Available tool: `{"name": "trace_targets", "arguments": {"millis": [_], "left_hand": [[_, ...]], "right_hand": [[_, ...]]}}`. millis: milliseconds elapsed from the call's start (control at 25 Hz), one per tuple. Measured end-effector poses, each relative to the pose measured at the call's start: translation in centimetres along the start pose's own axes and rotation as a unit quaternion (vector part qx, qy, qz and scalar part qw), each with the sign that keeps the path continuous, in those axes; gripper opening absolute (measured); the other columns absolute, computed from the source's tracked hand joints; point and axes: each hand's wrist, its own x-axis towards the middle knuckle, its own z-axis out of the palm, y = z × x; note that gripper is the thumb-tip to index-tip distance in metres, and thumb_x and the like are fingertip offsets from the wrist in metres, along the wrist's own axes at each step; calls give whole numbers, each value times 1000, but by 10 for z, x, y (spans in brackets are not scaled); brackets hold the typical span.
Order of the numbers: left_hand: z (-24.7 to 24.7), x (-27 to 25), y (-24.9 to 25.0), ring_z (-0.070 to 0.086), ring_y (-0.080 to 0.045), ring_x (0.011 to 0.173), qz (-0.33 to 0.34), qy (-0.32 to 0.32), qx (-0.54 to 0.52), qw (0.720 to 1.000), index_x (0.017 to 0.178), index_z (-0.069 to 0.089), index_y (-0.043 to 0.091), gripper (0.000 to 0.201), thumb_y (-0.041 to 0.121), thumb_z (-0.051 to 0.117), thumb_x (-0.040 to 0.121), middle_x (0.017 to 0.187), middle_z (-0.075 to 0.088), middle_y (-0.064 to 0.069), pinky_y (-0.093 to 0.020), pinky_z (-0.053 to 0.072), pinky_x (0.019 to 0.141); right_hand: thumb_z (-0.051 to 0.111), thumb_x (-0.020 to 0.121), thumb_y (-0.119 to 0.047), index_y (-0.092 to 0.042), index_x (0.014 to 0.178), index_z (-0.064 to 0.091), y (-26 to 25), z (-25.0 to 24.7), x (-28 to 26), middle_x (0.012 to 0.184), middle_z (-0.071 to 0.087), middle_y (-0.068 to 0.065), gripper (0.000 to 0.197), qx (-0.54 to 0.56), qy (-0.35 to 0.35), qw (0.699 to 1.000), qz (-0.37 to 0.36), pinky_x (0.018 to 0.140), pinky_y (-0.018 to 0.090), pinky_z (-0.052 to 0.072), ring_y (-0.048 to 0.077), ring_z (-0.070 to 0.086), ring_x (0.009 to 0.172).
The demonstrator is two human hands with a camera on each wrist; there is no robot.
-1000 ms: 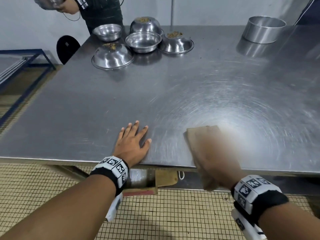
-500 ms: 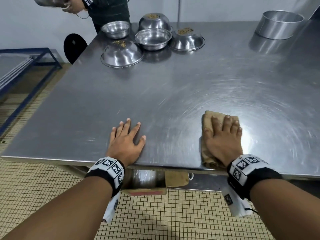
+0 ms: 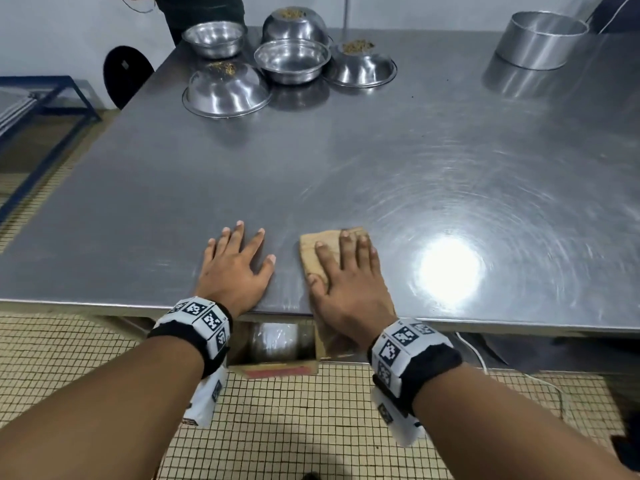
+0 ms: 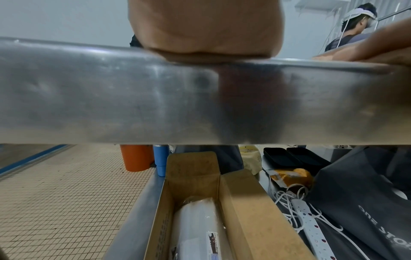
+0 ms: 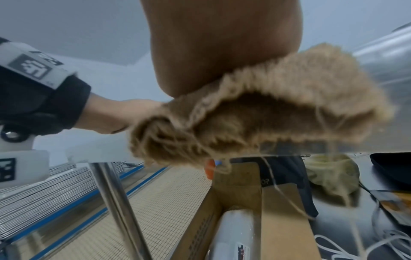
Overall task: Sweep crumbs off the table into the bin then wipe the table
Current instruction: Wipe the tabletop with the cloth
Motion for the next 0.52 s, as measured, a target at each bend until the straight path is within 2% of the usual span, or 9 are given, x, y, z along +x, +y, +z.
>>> {"name": "trace_targets", "arguments": {"millis": [200, 280, 440, 520], "left_hand": [[0, -8, 12, 12, -26, 149, -10, 7, -17, 1000, 151, 31, 30, 60, 55, 30, 96, 162, 17, -6, -42, 6, 122], [4, -15, 34, 14, -27, 148, 10, 10, -13, 1000, 150, 32, 31, 63, 57, 28, 93, 161, 18, -6, -43, 6, 121], [14, -28, 86, 12, -26, 149, 48, 7, -26, 998, 150, 33, 30, 56, 47, 37, 97, 162, 17, -5, -43, 4, 121], [17, -35, 104, 11, -24, 149, 47, 6, -26, 999, 150, 32, 31, 57, 48, 32, 96, 162, 15, -4, -42, 3, 122]], "right_hand": [[11, 94, -56, -32, 153, 3, 8, 4, -28, 160, -12, 13, 64, 6, -5, 999, -35, 119, 48, -8, 31, -19, 146], [14, 94, -57, -33, 153, 7, 15, 6, -39, 161, -9, 12, 64, 10, 9, 999, -37, 119, 47, -9, 31, -17, 146], [18, 94, -56, -33, 152, 10, 46, 7, -64, 161, -5, 13, 63, -4, 22, 999, -32, 119, 46, -6, 30, -12, 147], [14, 93, -58, -34, 152, 8, 74, 3, -78, 161, -7, 13, 65, -16, 25, 999, -18, 120, 46, -4, 30, -13, 147]]}}
